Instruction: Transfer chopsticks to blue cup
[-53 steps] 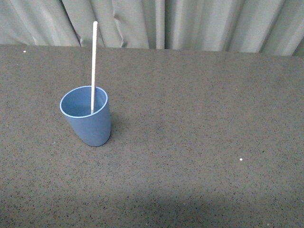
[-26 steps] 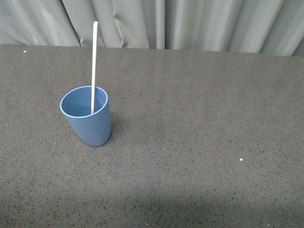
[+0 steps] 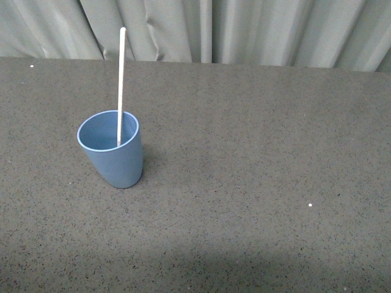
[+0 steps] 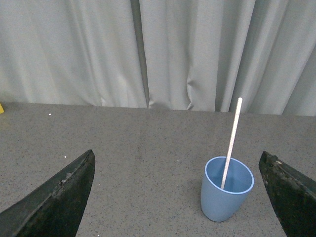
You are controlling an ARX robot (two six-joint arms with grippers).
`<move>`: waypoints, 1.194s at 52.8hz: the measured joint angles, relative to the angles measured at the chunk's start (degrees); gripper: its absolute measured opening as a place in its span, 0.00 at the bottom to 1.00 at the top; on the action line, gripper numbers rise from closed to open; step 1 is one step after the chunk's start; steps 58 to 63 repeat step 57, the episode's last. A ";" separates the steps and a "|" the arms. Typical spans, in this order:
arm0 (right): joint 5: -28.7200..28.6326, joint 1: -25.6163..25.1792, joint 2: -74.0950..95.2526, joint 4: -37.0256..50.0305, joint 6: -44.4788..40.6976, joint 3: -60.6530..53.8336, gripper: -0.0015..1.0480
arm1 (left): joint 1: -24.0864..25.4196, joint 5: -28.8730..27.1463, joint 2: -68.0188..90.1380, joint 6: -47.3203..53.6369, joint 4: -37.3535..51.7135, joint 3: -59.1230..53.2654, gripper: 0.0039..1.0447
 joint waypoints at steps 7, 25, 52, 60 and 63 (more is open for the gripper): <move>-0.07 0.00 -6.14 -7.78 0.00 0.04 0.01 | 0.00 0.00 -0.02 0.02 0.00 0.00 0.94; -0.13 0.00 -10.88 -11.26 -0.13 0.04 0.24 | 0.00 -0.02 -0.02 0.00 0.00 0.00 0.94; -0.13 0.00 -10.88 -11.26 -0.11 0.04 0.91 | 0.00 0.00 -0.02 0.02 0.00 0.00 0.94; -0.13 0.00 -10.88 -11.26 -0.11 0.04 0.91 | 0.00 0.00 -0.02 0.00 0.00 0.00 0.94; -0.13 0.00 -10.88 -11.26 -0.11 0.04 0.91 | 0.00 0.00 -0.02 0.00 0.00 0.00 0.94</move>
